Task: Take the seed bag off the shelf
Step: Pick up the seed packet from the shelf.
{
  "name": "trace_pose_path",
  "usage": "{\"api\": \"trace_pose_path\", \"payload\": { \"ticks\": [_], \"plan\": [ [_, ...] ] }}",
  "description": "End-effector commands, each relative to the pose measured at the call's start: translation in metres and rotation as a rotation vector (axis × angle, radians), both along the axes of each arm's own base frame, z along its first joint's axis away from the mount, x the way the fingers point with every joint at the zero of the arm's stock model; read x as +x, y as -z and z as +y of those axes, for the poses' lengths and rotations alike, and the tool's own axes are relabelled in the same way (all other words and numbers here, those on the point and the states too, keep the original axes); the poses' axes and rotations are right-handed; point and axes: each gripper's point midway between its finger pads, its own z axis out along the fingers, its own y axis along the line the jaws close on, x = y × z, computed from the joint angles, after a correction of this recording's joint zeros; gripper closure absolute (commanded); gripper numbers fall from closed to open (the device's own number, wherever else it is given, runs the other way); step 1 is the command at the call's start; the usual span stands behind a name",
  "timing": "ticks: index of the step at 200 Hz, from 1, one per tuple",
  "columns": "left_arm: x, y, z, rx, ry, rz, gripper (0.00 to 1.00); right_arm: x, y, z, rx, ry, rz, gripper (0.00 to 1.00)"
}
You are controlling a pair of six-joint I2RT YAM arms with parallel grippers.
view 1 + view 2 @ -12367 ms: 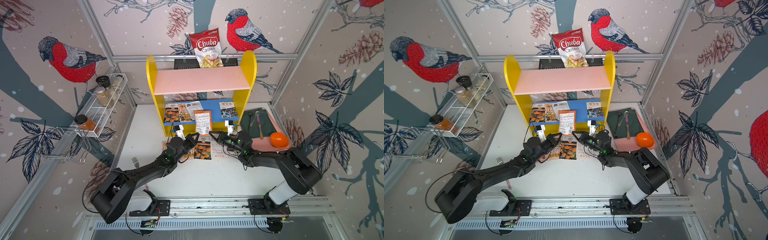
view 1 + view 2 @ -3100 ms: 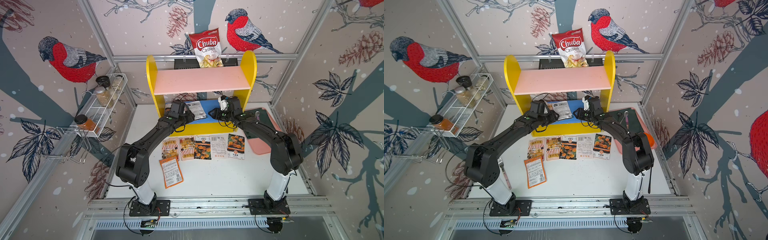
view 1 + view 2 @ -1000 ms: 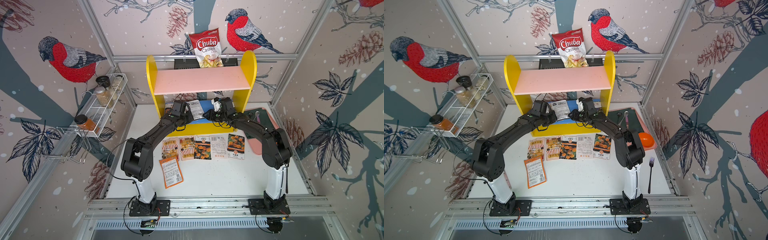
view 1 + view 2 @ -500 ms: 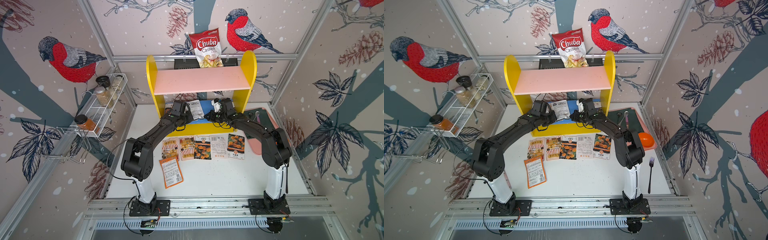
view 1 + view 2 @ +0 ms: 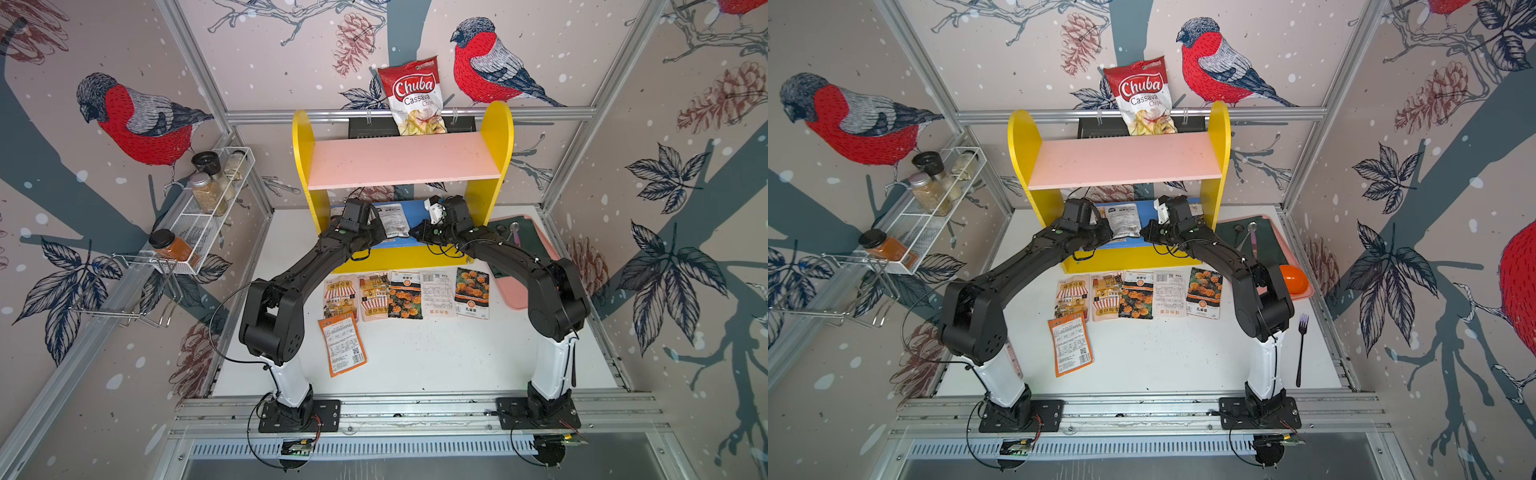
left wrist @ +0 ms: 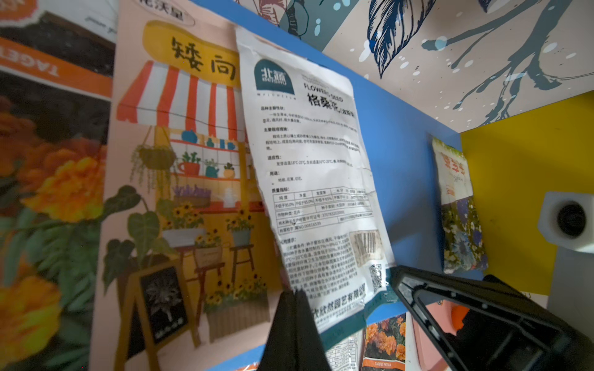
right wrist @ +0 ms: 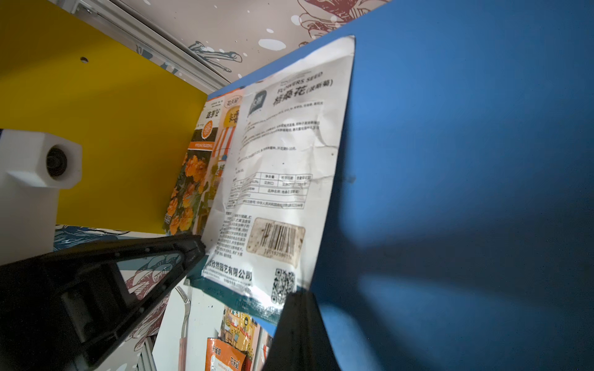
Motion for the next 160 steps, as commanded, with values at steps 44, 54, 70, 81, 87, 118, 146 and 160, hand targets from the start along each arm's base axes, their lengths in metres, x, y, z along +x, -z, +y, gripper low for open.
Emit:
{"api": "trace_pose_path", "payload": {
  "ticks": [44, 54, 70, 81, 87, 118, 146, 160],
  "plan": [
    [0.0, -0.032, -0.012, -0.039, 0.053, -0.088, 1.0, -0.007, -0.033, -0.004, 0.062, -0.012, -0.062, 1.0],
    [-0.002, -0.034, -0.013, -0.039, 0.055, -0.093, 1.0, -0.009, -0.035, -0.006, 0.064, -0.01, -0.066, 1.0],
    [-0.006, -0.038, -0.013, -0.039, 0.055, -0.103, 1.0, -0.014, -0.039, -0.008, 0.071, -0.011, -0.075, 1.0],
    [-0.008, -0.042, -0.014, -0.034, 0.056, -0.116, 1.0, -0.017, -0.041, -0.01, 0.076, -0.012, -0.082, 1.0],
    [-0.01, -0.044, -0.015, -0.033, 0.058, -0.121, 1.0, -0.019, -0.043, -0.011, 0.079, -0.009, -0.087, 1.0],
    [-0.018, -0.053, -0.02, -0.031, 0.072, -0.142, 1.0, -0.029, -0.052, -0.016, 0.087, -0.009, -0.107, 1.0],
    [-0.027, -0.061, -0.023, -0.024, 0.077, -0.168, 1.0, -0.038, -0.061, -0.021, 0.093, -0.006, -0.129, 1.0],
    [-0.032, -0.065, -0.025, -0.026, 0.081, -0.177, 1.0, -0.043, -0.066, -0.023, 0.096, -0.006, -0.14, 1.0]
  ]
}}
